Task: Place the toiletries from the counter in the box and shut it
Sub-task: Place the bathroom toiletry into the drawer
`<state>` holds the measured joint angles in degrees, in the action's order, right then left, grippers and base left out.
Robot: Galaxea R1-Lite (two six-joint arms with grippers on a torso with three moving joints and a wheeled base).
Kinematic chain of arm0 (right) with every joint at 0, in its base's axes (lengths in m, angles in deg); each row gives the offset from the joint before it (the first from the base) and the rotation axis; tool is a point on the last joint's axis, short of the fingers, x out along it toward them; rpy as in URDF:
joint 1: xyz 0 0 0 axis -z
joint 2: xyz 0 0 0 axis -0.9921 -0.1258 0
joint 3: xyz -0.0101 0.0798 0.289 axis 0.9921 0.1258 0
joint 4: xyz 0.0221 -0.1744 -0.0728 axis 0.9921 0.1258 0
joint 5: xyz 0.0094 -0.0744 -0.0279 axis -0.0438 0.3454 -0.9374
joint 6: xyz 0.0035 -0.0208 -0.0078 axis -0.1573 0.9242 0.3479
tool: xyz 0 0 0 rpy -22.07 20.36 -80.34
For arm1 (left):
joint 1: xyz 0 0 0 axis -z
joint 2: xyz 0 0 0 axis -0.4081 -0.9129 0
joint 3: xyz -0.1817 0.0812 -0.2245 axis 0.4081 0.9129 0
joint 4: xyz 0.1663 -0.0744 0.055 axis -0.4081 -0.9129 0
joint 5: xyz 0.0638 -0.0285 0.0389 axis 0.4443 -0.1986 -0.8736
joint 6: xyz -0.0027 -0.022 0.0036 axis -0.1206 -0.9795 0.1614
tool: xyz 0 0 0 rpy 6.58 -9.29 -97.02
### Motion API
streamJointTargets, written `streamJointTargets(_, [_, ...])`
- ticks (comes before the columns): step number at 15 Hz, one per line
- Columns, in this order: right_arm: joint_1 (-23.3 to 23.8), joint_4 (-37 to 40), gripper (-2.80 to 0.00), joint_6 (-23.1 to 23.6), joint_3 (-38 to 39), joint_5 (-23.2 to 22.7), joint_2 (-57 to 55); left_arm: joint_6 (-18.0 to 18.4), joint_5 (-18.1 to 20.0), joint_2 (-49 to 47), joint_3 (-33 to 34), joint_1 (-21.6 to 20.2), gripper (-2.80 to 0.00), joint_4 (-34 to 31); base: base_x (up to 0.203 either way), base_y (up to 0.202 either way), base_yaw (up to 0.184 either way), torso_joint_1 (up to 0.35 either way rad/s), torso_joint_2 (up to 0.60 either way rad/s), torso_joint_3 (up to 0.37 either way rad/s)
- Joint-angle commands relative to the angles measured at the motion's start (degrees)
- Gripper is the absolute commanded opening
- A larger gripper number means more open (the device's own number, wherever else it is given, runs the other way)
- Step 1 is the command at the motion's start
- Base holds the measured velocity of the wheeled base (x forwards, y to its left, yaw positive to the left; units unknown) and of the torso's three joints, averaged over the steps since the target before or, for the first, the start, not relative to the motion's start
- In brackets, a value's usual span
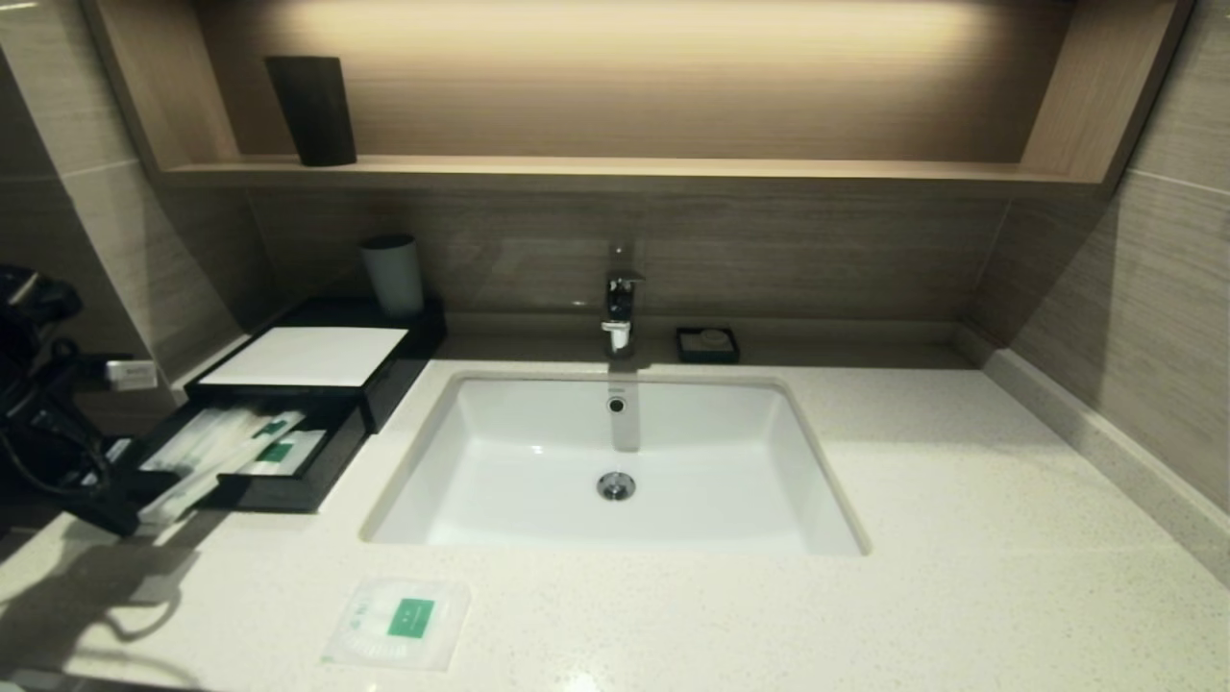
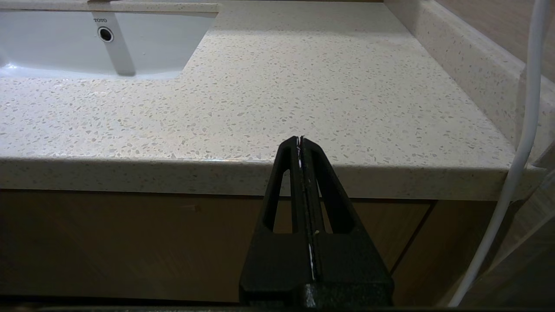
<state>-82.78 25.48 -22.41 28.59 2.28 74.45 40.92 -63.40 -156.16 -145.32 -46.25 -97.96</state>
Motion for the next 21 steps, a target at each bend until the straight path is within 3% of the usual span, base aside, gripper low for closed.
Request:
streamJointTargets(1, [0.0,0.0,-2.8,0.0,0.0,0.0,0.0,0.1,0.1,-0.4,0.0,0.4,-2.8,-0.4,0.0,0.0,0.0,0.0,0.0,0.0])
streamJointTargets(10, [0.0,0.0,-2.8,0.0,0.0,0.0,0.0,-0.6,0.9,-0.8,-0.1,2.7,-2.8,1.5,0.0,0.0,0.0,0.0,0.0,0.0])
streamJointTargets(21, [0.0,0.0,-2.8,0.0,0.0,0.0,0.0,-4.3,0.9,-2.1,-3.4,5.3,-2.8,3.2,0.0,0.0,0.0,0.0,0.0,0.0])
